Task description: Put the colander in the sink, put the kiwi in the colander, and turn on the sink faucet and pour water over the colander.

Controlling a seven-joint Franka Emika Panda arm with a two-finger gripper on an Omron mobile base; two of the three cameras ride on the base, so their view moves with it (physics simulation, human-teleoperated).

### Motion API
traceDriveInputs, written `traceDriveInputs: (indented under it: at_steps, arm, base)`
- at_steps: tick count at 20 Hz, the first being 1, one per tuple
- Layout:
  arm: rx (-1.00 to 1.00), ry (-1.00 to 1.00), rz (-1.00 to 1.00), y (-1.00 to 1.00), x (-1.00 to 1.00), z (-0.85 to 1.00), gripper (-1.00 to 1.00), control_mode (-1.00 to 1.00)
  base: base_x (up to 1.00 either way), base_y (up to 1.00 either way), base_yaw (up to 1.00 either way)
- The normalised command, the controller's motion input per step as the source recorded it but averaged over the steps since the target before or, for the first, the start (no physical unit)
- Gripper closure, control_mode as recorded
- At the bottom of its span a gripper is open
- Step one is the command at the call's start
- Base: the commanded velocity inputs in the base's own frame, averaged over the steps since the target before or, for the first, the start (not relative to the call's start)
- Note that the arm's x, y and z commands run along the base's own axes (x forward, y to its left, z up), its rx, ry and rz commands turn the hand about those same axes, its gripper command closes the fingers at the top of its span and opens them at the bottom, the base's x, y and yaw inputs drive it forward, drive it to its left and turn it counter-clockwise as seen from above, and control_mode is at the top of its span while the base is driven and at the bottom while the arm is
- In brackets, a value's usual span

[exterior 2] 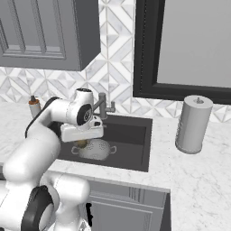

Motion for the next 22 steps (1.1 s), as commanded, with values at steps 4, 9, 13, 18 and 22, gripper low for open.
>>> traceDriveInputs:
  at_steps: [4,9,13,18,22]
  arm:
    - [0.12,-0.02,0.02,-0.85,0.10,0.09,1.00,-1.00]
    - [0.20,0.00,0.00,-0.76,0.32,0.00,1.00,-1.00]
    - [0.24,0.00,0.01,-0.45,0.67,0.00,1.00,-1.00]
    - [0.21,0.00,0.00,0.04,0.76,-0.05,1.00,-1.00]
    - [0.25,0.00,0.00,0.00,0.65,-0.09,1.00,-1.00]
  base:
    - [0.00,0.00,0.00]
    - [0.00,0.00,0.00]
    - [0.00,0.00,0.00]
    - [0.00,0.00,0.00]
    - [0.00,0.00,0.00]
